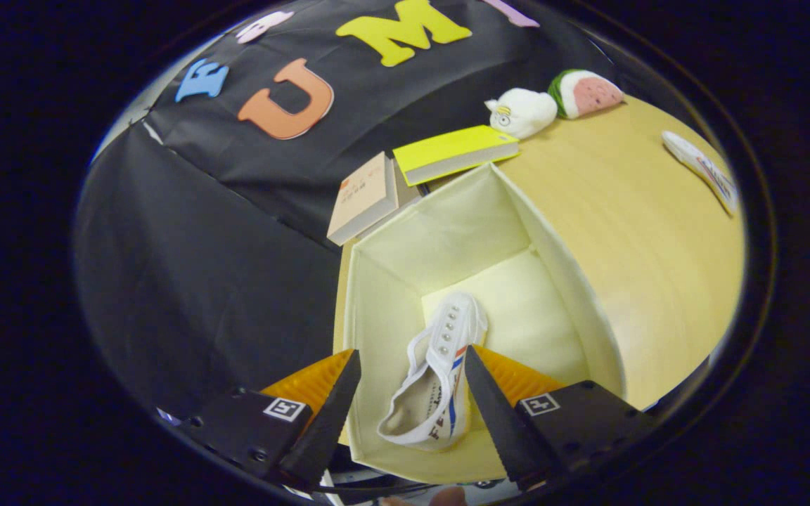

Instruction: Open the storage box then place both shoes into the box .Put the left shoe in first, then the right shoe, with the right side of both shoes facing outward in a uniform manner.

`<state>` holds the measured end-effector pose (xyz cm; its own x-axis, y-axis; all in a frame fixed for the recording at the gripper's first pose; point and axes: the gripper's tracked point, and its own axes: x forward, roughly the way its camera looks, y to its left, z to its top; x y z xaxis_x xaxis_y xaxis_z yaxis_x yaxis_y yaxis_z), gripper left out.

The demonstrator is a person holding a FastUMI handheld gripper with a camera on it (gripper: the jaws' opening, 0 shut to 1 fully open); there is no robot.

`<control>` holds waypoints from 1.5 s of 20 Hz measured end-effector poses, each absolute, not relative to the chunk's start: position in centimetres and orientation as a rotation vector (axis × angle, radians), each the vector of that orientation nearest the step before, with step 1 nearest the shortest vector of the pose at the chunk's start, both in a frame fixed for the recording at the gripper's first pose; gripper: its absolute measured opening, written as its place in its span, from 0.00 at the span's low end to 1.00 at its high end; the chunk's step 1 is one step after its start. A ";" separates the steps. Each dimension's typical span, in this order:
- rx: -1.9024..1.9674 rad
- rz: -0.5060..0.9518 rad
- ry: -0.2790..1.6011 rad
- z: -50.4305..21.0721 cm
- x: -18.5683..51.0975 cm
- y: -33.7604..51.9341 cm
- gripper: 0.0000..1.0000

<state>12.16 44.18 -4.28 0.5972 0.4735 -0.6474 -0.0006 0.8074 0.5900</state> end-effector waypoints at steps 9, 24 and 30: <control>0.303 0.381 0.552 3.6 10.9 31.4 0.99; 0.019 0.064 0.329 2.3 9.3 -2.7 1.00; -0.028 0.004 0.581 -4.7 13.0 -9.6 1.00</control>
